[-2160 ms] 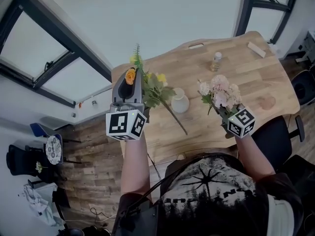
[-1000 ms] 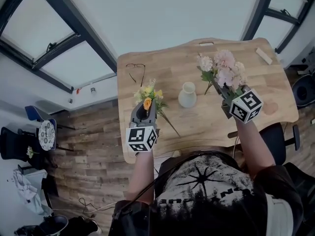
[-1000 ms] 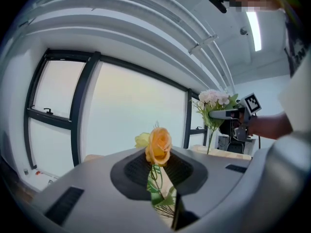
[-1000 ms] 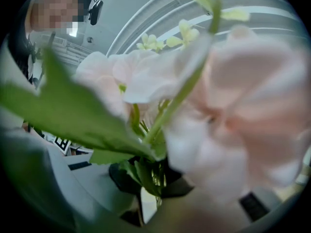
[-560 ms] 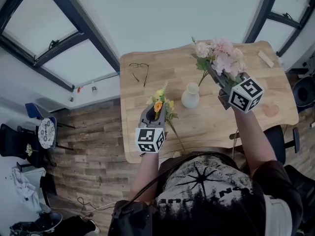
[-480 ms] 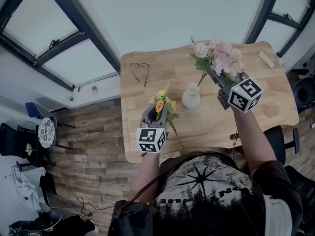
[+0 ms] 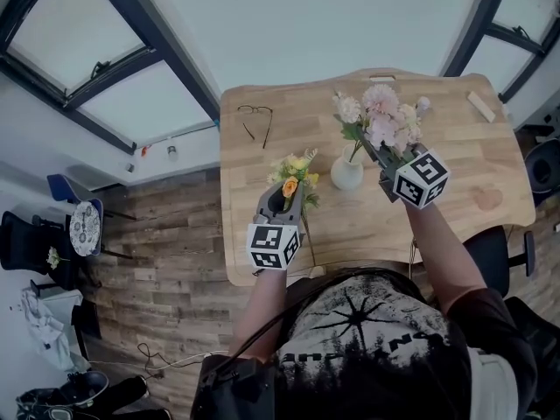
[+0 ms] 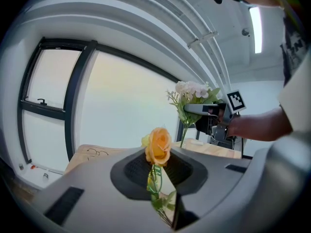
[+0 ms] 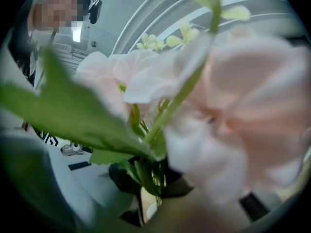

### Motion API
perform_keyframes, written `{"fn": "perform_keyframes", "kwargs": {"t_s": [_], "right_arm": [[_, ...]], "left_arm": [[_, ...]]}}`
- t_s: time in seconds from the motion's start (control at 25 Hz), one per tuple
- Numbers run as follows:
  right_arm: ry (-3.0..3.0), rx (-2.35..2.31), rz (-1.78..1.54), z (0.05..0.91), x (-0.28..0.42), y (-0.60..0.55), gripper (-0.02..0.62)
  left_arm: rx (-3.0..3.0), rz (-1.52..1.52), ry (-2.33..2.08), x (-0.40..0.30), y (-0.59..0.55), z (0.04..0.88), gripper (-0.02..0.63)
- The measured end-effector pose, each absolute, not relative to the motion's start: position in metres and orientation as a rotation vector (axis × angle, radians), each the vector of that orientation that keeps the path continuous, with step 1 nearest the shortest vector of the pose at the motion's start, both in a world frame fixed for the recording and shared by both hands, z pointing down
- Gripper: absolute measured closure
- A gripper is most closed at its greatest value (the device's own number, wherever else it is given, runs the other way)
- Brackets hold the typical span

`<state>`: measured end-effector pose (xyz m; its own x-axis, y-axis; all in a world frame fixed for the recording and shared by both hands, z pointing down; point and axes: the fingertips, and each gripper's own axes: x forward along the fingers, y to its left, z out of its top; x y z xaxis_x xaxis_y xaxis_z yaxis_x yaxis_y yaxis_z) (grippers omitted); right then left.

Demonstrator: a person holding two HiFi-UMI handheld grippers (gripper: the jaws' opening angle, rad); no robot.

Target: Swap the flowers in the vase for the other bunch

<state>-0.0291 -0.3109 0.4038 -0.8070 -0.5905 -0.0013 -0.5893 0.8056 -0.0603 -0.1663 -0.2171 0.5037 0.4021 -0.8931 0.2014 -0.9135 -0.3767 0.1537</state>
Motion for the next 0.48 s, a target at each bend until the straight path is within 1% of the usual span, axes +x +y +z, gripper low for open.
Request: {"fn": "perform_keyframes", "kwargs": {"t_s": [0.32,0.48], "right_arm": [[2.978,-1.005,-0.075,0.445,-0.032,-0.314,0.561],[2.997,-1.029,-0.007,0.465,-0.035,-0.313,0.561]], "left_arm": [[2.418,0.145,-1.575,-0.169,-0.220,0.510,0.534],[2.422,0.162,-1.558,-0.167,-0.221,0.515,0.534]]}}
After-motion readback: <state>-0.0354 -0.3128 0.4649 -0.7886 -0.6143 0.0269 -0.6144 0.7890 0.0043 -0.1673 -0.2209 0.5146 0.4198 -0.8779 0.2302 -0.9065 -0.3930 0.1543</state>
